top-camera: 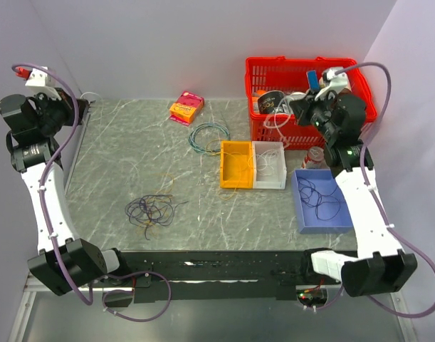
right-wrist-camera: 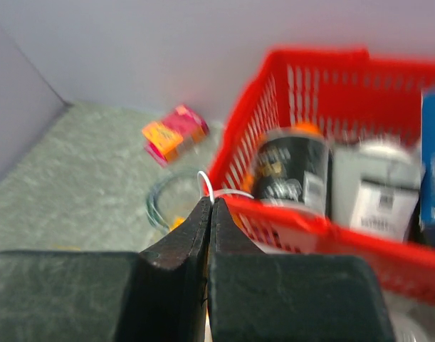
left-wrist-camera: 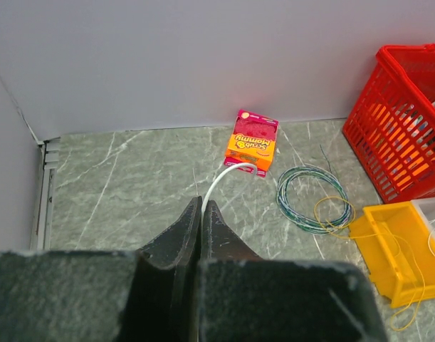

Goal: Untangle the cables

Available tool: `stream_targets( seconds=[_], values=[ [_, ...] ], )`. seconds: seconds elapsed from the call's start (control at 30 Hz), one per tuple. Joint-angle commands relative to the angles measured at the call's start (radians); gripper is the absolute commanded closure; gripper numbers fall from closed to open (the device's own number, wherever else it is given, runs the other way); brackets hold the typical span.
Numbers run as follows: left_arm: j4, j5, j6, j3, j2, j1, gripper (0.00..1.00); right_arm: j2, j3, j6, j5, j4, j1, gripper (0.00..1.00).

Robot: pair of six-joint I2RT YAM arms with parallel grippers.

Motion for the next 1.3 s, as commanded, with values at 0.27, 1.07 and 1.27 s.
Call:
stream_targets(
  seconds=[0.27, 1.07, 1.27],
  values=[
    [0.012, 0.056, 0.036, -0.003, -0.047, -0.005, 0.99, 0.119, -0.179, 0.053, -0.030, 0.089, -0.090, 1.00],
    [-0.194, 0.131, 0.154, 0.055, -0.063, -0.166, 0.99, 0.434, -0.140, -0.045, 0.188, -0.091, 0.039, 0.43],
    [-0.258, 0.183, 0.172, 0.092, -0.057, -0.264, 0.99, 0.276, -0.157, -0.087, 0.232, -0.140, 0.096, 0.00]
  ],
)
